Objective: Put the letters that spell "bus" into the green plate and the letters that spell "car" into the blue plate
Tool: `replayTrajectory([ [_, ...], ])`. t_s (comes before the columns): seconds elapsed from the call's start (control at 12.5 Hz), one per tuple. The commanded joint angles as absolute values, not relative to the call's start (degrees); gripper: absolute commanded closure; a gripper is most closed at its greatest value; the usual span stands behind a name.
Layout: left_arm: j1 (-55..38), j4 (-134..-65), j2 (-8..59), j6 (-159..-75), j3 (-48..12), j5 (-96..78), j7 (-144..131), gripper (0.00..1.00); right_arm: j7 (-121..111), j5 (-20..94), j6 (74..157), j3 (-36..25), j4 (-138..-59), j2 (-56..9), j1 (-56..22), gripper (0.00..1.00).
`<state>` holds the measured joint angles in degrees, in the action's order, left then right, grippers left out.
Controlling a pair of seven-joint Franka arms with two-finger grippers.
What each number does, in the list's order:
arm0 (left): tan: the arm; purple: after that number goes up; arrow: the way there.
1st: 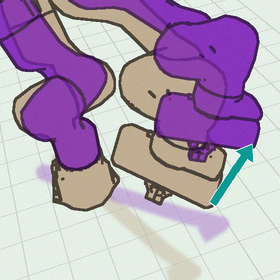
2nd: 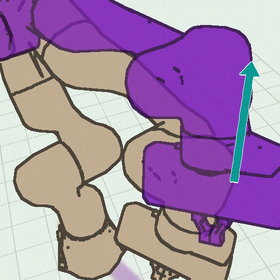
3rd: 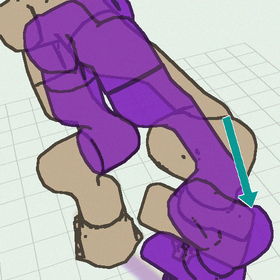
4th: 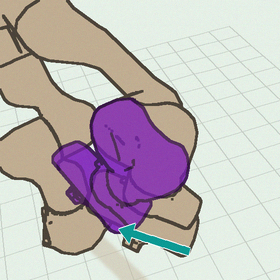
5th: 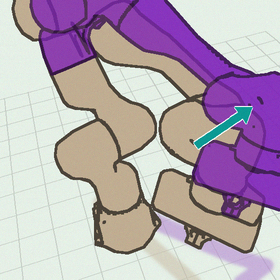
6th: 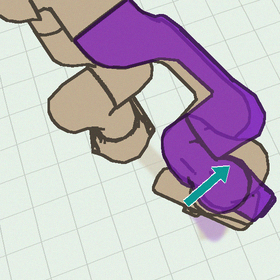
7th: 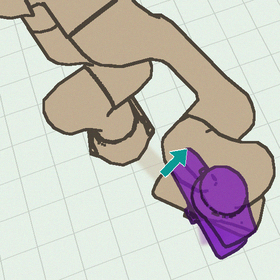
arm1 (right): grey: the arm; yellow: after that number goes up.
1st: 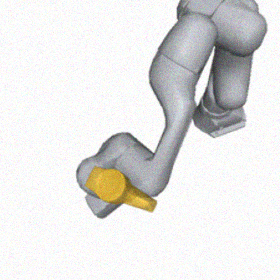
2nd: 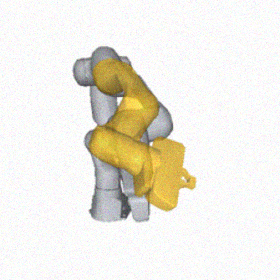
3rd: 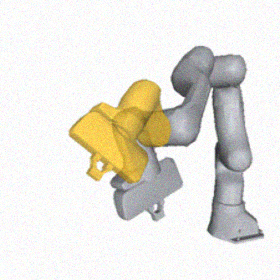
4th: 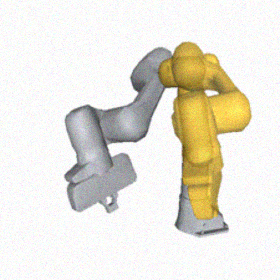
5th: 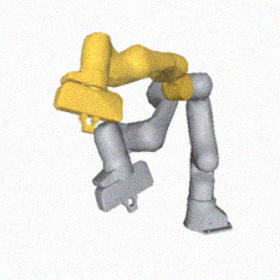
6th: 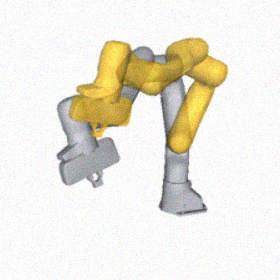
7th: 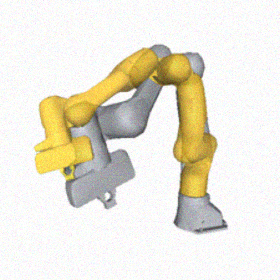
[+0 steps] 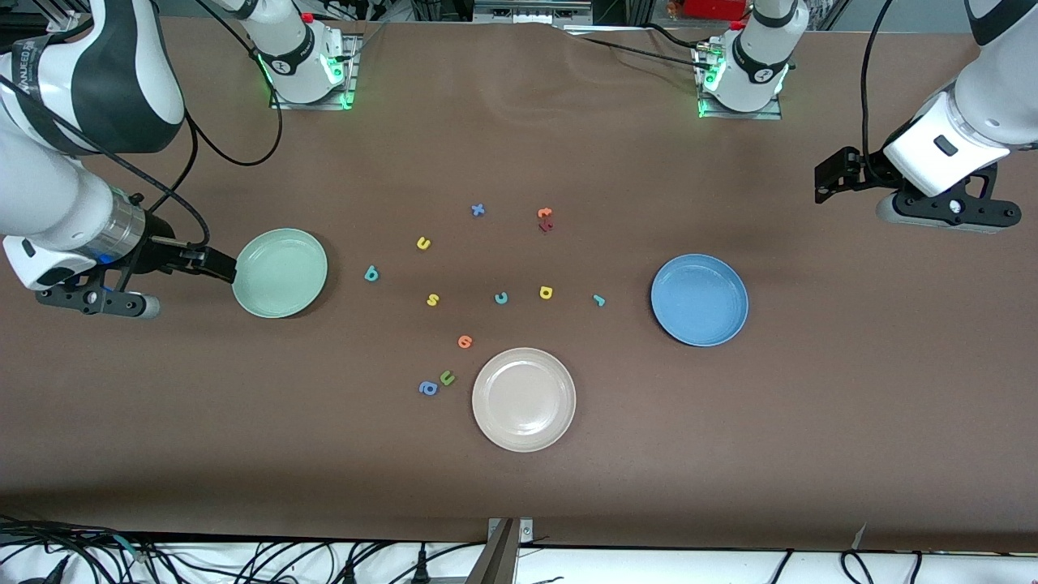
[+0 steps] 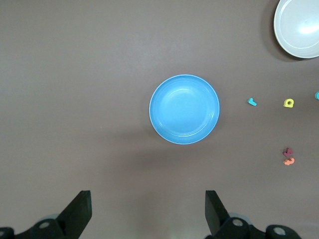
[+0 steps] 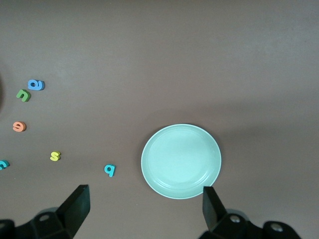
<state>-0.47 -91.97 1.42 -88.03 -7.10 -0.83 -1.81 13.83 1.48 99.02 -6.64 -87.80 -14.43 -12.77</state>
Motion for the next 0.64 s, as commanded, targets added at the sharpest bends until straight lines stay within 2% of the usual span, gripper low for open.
replayTrajectory([
  [0.0,-0.88,-90.26,2.29,-86.92,-6.86,-0.35,-0.88,0.0,14.94,0.7,99.14,-6.59,-88.68,-13.62,-12.92,0.0],
  [0.56,-0.88,-90.26,2.29,-86.84,-6.86,-0.35,-0.88,0.0,15.03,0.79,99.14,-6.5,-89.56,-13.45,-12.92,0.0],
])
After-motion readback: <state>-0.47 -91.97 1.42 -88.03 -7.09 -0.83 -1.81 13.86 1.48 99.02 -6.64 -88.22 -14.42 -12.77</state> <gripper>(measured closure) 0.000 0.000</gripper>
